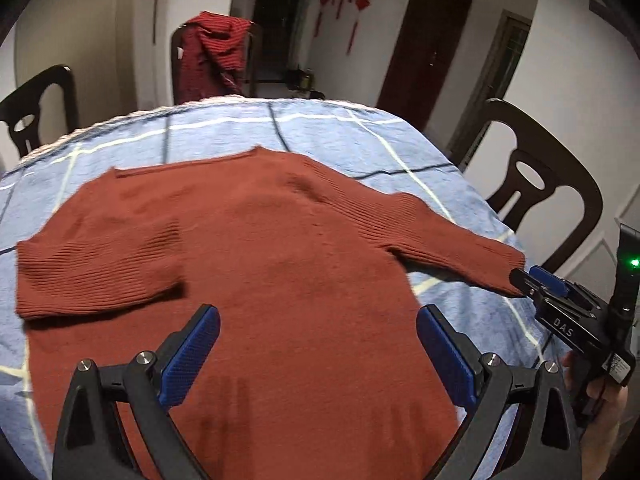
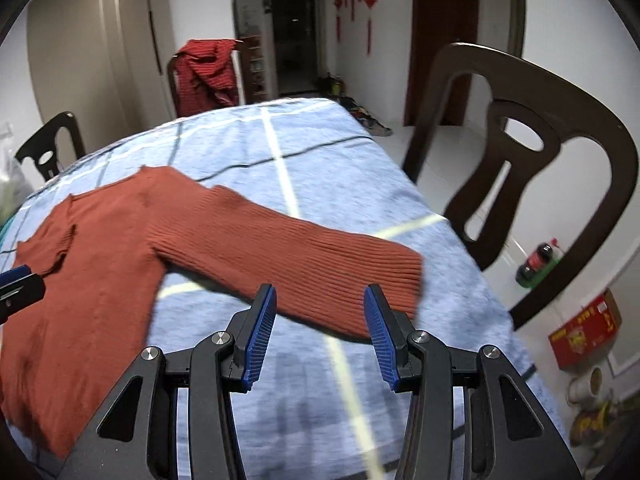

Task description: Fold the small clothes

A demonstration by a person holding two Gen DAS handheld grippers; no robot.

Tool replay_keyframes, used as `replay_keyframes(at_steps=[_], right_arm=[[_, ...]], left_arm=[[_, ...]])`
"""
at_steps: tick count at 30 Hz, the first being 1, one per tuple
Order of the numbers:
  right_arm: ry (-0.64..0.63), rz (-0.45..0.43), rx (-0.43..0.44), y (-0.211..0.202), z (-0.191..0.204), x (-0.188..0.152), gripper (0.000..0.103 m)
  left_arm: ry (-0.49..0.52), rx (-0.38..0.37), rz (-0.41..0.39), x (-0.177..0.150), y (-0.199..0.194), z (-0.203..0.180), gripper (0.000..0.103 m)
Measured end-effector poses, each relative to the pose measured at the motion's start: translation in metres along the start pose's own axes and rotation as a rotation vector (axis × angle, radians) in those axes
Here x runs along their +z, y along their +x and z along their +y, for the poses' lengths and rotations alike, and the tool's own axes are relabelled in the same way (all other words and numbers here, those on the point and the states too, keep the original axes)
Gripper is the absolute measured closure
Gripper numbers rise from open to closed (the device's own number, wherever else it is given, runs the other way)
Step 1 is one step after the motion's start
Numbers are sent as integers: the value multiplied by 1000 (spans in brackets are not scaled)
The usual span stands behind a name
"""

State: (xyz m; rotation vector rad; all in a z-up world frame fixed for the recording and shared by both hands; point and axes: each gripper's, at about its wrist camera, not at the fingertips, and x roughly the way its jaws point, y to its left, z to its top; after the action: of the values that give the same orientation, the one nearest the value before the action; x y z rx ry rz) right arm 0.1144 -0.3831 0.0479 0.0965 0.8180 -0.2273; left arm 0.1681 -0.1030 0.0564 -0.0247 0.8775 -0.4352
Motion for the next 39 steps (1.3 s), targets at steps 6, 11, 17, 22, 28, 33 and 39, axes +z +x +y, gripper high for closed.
replay_keyframes(at_steps=[6, 11, 17, 22, 28, 33, 39], right_arm=[[61, 49, -59, 14, -29, -2, 47], [73, 71, -60, 23, -36, -3, 46], [88, 80, -40, 29, -38, -1, 47], [72, 75, -48, 31, -35, -1, 47], [92, 67, -18, 32, -36, 1, 81], [92, 39, 27, 27, -35, 4, 90], [106, -3, 175, 18, -31, 8, 92]], left_arm=[[40, 21, 12, -3, 18, -16, 3], [52, 36, 29, -6, 28, -18, 3], [52, 42, 45, -10, 37, -17, 3], [35, 45, 75, -15, 47, -12, 3], [79, 79, 60, -20, 49, -17, 3], [109, 104, 55, -24, 50, -21, 3], [89, 94, 67, -20, 51, -20, 3]])
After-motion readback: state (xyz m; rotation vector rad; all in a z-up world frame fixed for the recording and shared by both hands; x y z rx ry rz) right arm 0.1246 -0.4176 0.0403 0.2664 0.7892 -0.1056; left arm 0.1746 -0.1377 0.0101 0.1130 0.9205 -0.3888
